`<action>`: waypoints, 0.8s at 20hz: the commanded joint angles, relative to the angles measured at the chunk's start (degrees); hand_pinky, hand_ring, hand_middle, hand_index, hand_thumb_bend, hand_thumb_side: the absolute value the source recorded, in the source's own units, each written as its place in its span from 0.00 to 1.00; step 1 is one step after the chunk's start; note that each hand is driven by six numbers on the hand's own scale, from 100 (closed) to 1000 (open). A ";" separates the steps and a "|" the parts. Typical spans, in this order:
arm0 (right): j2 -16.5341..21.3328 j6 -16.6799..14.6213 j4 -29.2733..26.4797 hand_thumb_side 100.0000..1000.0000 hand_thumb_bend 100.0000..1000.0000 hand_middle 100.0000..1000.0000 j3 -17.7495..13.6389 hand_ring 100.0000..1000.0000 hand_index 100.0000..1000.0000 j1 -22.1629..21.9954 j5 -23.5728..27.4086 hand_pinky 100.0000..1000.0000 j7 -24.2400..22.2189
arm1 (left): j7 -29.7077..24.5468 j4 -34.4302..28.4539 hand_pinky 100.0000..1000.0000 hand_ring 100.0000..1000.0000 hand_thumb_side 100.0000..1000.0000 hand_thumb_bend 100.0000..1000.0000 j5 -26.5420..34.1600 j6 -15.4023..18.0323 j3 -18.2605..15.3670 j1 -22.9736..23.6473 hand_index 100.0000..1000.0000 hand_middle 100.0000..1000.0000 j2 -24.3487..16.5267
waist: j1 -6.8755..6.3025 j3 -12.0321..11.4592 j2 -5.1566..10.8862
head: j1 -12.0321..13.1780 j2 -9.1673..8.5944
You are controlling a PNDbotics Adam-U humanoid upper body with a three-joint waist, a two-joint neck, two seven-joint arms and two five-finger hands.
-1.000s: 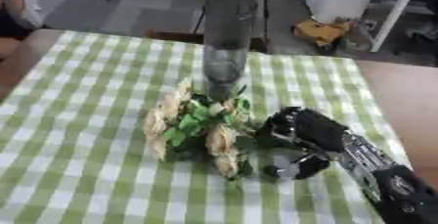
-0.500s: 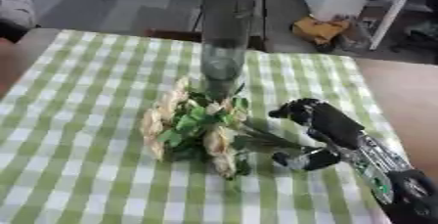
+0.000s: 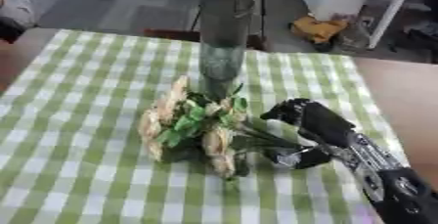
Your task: Arrange flowers into the vase.
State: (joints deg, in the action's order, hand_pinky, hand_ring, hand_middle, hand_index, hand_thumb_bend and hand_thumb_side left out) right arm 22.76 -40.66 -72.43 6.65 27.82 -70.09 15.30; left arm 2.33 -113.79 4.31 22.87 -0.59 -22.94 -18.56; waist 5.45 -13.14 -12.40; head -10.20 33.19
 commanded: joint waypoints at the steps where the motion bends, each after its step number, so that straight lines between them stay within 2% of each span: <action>1: -0.27 0.78 0.20 0.86 0.31 0.59 -1.03 0.59 0.80 1.15 -2.84 0.54 0.13 | -0.15 -0.80 0.62 0.86 0.88 0.00 0.22 -0.01 -0.11 -0.56 0.99 0.92 -0.25 | -0.21 -0.08 0.64 | -0.23 -0.62; 4: -1.23 1.43 0.98 0.83 0.30 0.59 -1.65 0.59 0.81 1.34 -4.77 0.54 0.81 | -0.17 -0.80 0.62 0.86 0.88 0.00 0.23 -0.02 -0.11 -0.49 0.99 0.92 -0.18 | -0.18 -0.13 0.56 | -0.37 -0.79; 5: -1.47 1.67 1.20 0.85 0.31 0.59 -1.85 0.60 0.81 1.41 -5.31 0.54 1.00 | -0.19 -0.80 0.62 0.86 0.88 0.00 0.24 -0.03 -0.09 -0.46 0.99 0.92 -0.15 | -0.18 -0.16 0.52 | -0.44 -0.82; 16: -2.86 4.36 1.93 0.85 0.31 0.61 -3.90 0.61 0.83 0.56 -8.76 0.55 0.54 | -0.49 -0.80 0.62 0.86 0.88 0.00 0.51 -0.02 -0.07 -0.32 0.99 0.92 -0.08 | -0.27 -0.21 0.08 | -0.78 -1.49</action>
State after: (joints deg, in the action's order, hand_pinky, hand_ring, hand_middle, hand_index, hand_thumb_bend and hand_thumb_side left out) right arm 19.31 -36.53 -70.08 3.41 27.74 -78.17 16.11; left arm 2.08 -113.79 4.54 22.76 -0.58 -22.77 -18.11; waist 5.52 -13.39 -13.07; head -10.74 32.39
